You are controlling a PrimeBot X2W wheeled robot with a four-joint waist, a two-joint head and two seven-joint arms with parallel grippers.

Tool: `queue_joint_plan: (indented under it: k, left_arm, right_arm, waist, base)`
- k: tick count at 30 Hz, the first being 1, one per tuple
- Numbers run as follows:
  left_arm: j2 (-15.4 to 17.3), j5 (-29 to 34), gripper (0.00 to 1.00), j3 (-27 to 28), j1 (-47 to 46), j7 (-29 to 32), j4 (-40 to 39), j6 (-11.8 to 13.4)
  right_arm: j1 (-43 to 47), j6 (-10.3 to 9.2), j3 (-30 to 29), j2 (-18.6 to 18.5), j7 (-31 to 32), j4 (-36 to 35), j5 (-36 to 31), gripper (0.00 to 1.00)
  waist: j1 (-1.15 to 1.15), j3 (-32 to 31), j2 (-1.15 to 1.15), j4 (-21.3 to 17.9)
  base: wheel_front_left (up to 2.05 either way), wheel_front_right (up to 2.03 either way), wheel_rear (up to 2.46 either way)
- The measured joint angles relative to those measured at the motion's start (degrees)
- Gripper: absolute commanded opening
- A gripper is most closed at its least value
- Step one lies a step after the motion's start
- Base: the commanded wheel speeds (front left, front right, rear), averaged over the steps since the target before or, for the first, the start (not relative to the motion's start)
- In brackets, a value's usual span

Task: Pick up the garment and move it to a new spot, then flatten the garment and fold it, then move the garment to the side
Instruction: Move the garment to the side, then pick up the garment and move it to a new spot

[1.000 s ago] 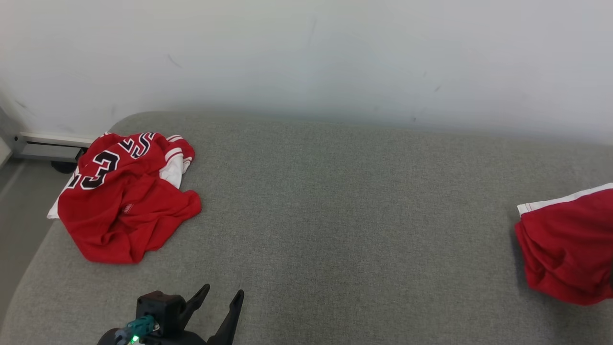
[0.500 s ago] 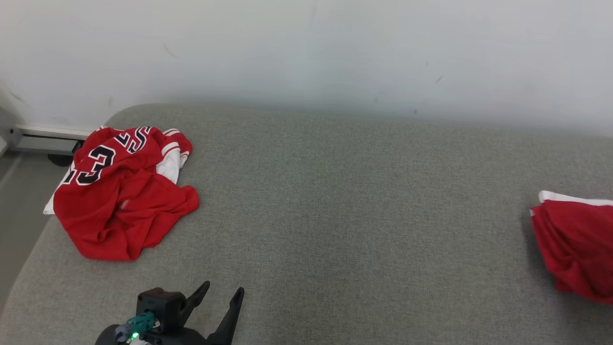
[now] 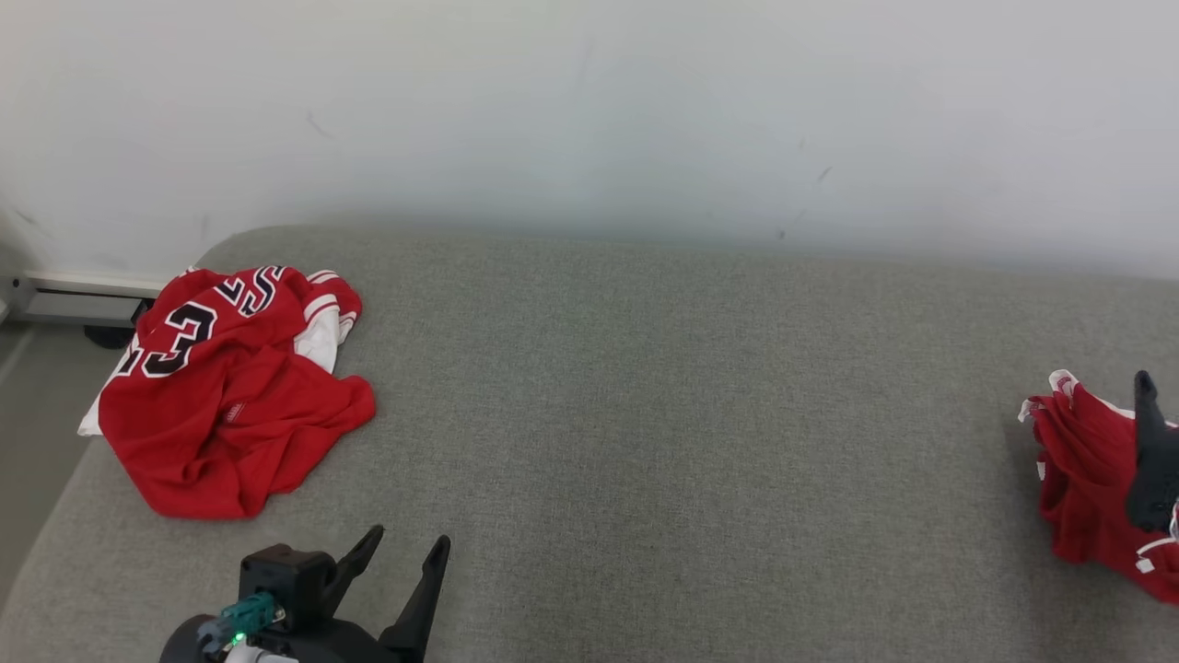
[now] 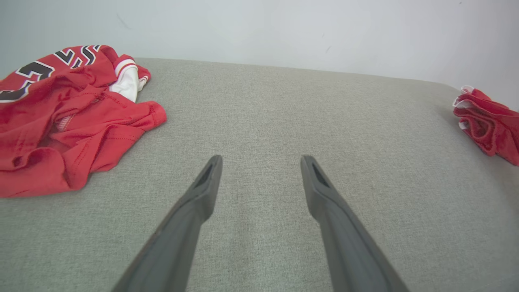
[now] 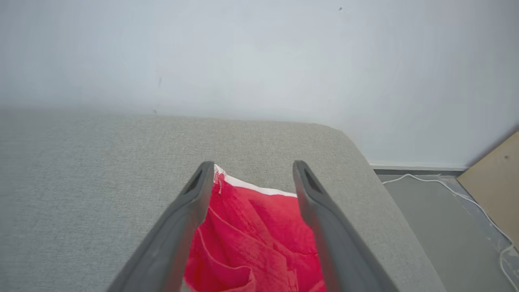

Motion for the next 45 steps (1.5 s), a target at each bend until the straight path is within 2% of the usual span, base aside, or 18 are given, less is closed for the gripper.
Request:
queue_joint_plan:
  k: [6,9,14,18,21,29,37,45]
  left_arm:
    - [0.35,0.33,1.0,1.48,0.03,-1.68,0.56,0.45]
    - [0.46,0.59,1.0,2.77,0.15,-2.63,0.71,0.45]
    - [0.74,1.21,1.0,4.31,1.06,-4.08,1.03,0.53]
    - [0.63,2.56,1.0,5.05,1.19,-5.32,1.07,0.55]
    - [0.56,2.71,1.0,6.03,1.32,-6.05,0.96,0.96]
    - [-0.27,3.04,1.0,8.33,2.4,-7.02,1.94,0.99]
    - [-0.93,3.41,1.0,10.91,3.92,-6.88,3.09,1.02]
    - [-1.94,4.09,1.0,12.06,5.73,-6.39,3.2,1.02]
  right_arm:
    - [2.38,4.12,1.66,4.36,-3.15,-5.28,2.56,1.0]
    - [4.92,5.41,2.86,7.0,-4.59,-8.33,3.27,1.0]
    - [8.34,5.48,3.75,9.06,-6.73,-13.33,3.85,1.0]
    - [12.13,5.14,3.91,11.17,-8.28,-17.15,3.92,1.0]
    - [15.13,4.09,3.87,12.45,-9.14,-19.89,4.01,1.0]
    - [19.97,2.8,4.85,15.77,-10.46,-22.15,4.1,1.0]
    - [24.49,-1.67,1.7,17.67,-12.12,-22.49,5.03,1.0]
    - [26.14,-1.93,1.33,18.09,-12.58,-24.49,5.26,1.0]
  waist:
    - [0.0,-1.73,0.0,-0.55]
    - [0.0,-2.72,0.0,-0.86]
    - [0.0,-4.35,0.0,-1.4]
    - [0.0,-5.45,0.0,-1.67]
    - [-0.01,-6.08,0.0,-1.75]
    - [-0.01,-6.98,0.0,-2.12]
    - [0.0,-7.44,0.0,-2.36]
    - [-0.01,-7.35,0.0,-2.53]
  base:
    - [0.0,0.0,0.0]
    - [0.0,0.0,0.0]
    - [0.0,0.0,0.0]
    - [0.0,0.0,0.0]
    - [0.0,0.0,0.0]
    - [0.0,0.0,0.0]
    - [0.0,0.0,0.0]
    - [0.0,0.0,0.0]
